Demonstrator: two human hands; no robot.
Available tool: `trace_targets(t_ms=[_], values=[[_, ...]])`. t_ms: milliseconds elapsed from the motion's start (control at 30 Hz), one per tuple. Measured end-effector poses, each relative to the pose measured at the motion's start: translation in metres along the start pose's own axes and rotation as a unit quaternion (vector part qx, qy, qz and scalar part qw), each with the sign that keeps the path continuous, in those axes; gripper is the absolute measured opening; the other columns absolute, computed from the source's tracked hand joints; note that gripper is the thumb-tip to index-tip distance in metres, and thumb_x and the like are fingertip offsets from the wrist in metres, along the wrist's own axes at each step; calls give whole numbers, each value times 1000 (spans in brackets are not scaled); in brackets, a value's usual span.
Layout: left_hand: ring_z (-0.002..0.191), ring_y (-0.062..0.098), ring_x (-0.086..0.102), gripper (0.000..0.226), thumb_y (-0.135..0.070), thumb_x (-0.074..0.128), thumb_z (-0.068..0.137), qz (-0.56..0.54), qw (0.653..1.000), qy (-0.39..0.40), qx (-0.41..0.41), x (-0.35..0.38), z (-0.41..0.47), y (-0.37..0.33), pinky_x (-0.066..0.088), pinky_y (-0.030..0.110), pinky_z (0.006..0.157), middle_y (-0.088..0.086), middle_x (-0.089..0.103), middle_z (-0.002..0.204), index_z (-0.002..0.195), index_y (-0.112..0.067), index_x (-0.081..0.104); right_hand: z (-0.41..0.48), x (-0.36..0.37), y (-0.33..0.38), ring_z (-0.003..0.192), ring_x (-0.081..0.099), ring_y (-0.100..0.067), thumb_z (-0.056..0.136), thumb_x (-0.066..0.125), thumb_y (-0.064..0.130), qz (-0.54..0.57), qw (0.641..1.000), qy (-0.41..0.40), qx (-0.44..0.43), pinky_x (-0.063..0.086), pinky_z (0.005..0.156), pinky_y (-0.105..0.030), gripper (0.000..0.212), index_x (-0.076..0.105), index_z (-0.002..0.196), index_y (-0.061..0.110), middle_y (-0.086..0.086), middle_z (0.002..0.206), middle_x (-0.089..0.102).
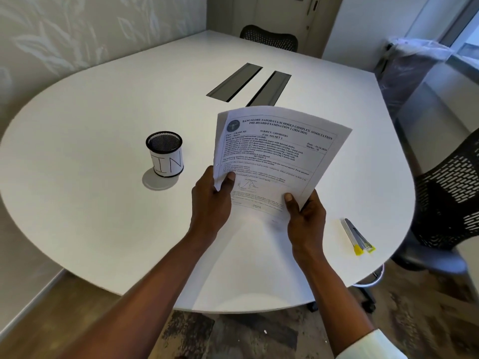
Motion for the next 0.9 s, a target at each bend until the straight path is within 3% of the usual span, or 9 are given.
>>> trace_targets(t_ms=[233, 367, 600, 800, 900], values=[[109, 14, 75, 32, -39, 65, 98, -16, 1000, -2, -14, -2, -1, -1, 66, 45, 91, -10, 79, 121, 130, -33, 68, 3, 1, 4, 108, 71, 8, 107, 63, 9, -22, 1000, 18, 5, 57, 84, -10, 35, 65, 120, 41, 33, 116, 75], [108, 3, 73, 32, -32, 67, 103, -4, 1000, 3, -11, -2, -4, 3, 62, 34, 86, -16, 77, 116, 135, -27, 69, -1, 2, -3, 106, 70, 13, 107, 62, 7, -25, 999, 23, 30, 55, 83, -6, 35, 65, 118, 40, 39, 112, 75], [110, 12, 75, 34, -26, 67, 107, -3, 1000, 8, -2, -6, 1, 7, 64, 32, 85, -11, 77, 125, 141, -29, 67, 6, 2, -5, 103, 71, 10, 107, 62, 7, -38, 999, 18, 35, 56, 82, -8, 38, 66, 120, 42, 35, 112, 76], [96, -19, 68, 35, -20, 70, 105, 13, 1000, 15, 13, -4, 1, 15, 57, 7, 74, -26, 72, 114, 140, -26, 68, 5, 0, -14, 104, 71, 14, 106, 63, 4, -46, 998, 27, 46, 54, 86, -6, 37, 67, 116, 40, 37, 108, 76], [94, -18, 69, 33, -21, 71, 105, 15, 1000, 16, 16, -3, 2, 16, 58, 7, 71, -30, 69, 112, 136, -32, 67, 8, -3, -15, 105, 72, 9, 106, 63, 3, -45, 998, 26, 42, 56, 86, -10, 37, 68, 116, 39, 33, 110, 78]])
Point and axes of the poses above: each hand's wrist, its own z-axis towards the middle knuckle, its own x-axis out of the palm, y = z × x, the point moved 2 cm from there along z, towards the middle knuckle
